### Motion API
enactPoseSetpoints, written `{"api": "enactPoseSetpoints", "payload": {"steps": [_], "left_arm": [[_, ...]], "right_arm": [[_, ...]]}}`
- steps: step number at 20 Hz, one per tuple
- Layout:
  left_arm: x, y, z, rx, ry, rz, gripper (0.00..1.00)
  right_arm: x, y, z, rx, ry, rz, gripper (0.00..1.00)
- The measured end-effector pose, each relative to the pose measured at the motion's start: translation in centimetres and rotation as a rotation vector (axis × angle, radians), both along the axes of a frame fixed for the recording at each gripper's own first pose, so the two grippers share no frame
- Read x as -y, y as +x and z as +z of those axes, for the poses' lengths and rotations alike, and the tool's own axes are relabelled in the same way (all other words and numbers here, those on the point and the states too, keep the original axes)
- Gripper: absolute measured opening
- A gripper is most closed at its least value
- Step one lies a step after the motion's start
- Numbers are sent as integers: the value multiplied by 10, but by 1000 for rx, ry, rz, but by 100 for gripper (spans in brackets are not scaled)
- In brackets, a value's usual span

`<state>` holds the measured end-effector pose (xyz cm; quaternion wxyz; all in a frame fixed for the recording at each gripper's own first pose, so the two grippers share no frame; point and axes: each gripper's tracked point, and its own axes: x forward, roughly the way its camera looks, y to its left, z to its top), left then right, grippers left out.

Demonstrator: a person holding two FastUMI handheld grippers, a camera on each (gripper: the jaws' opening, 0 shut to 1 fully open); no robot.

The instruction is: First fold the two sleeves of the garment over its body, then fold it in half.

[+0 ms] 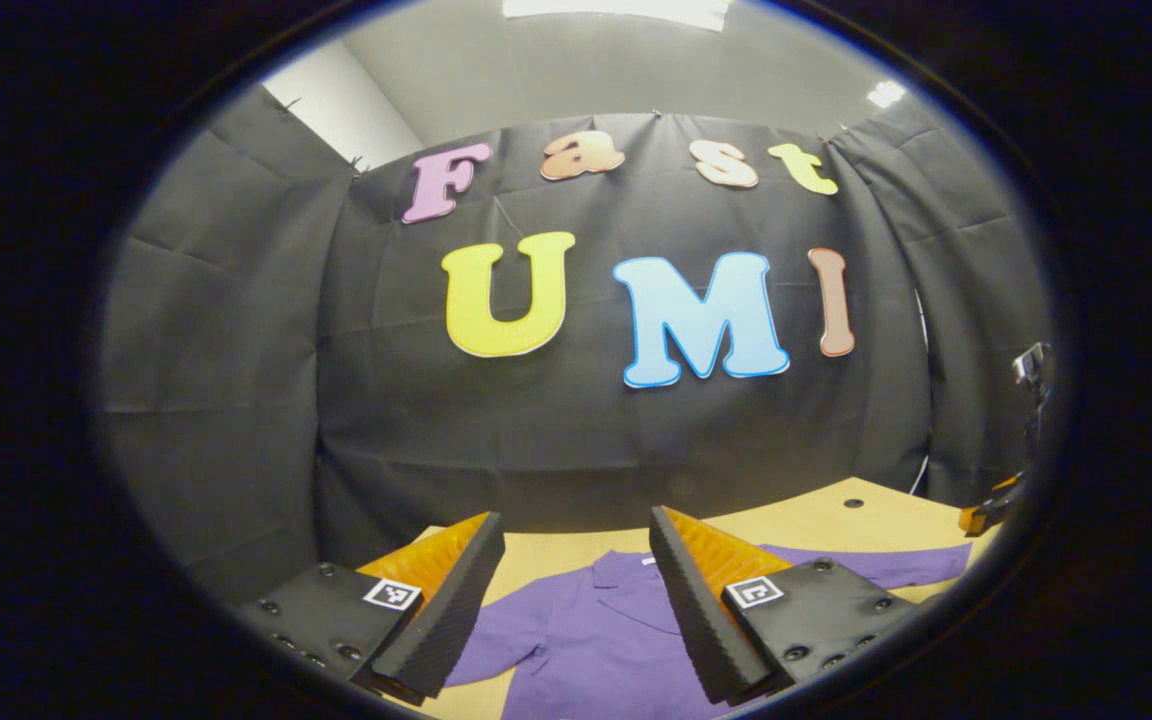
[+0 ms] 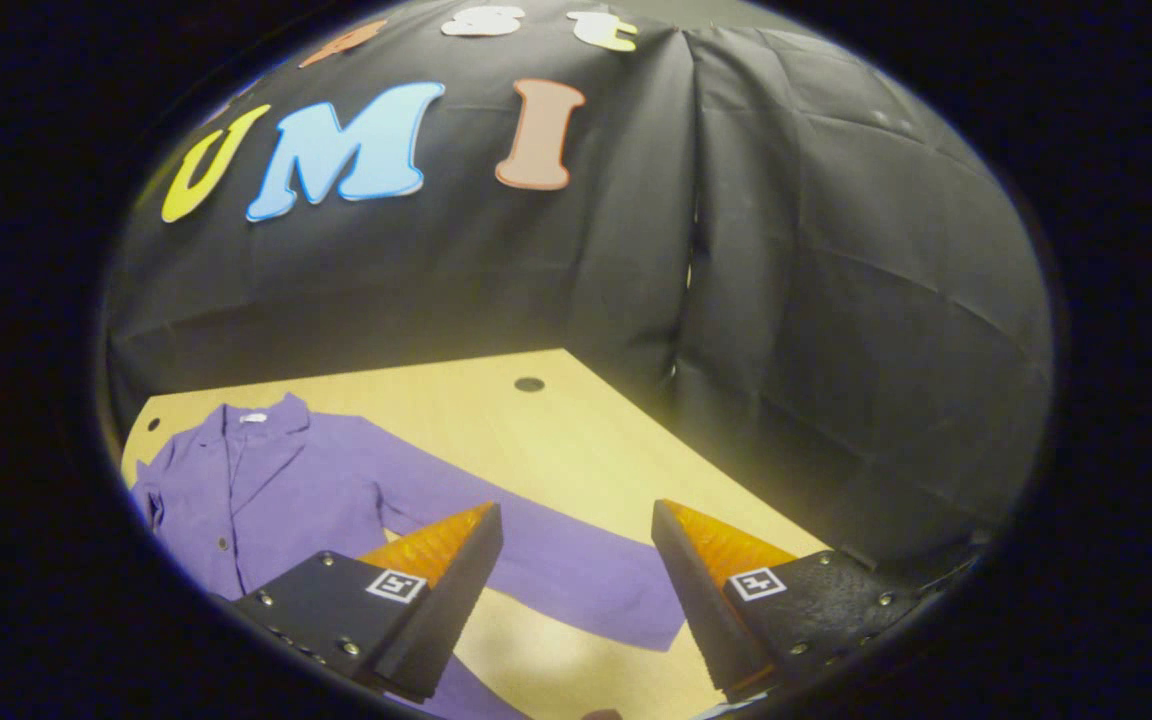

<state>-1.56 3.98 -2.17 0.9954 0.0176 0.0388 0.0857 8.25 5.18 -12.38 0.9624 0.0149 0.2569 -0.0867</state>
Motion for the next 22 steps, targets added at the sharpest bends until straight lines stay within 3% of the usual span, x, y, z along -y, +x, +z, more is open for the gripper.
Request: {"api": "enactPoseSetpoints", "payload": {"steps": [13,22], "left_arm": [[-15,-27,-3,-27,17,75,93],[-29,-49,-1,-23,15,95,93]], "right_arm": [[46,3,-104,-310,116,-203,95],[48,-8,-134,-338,176,-254,95]]}}
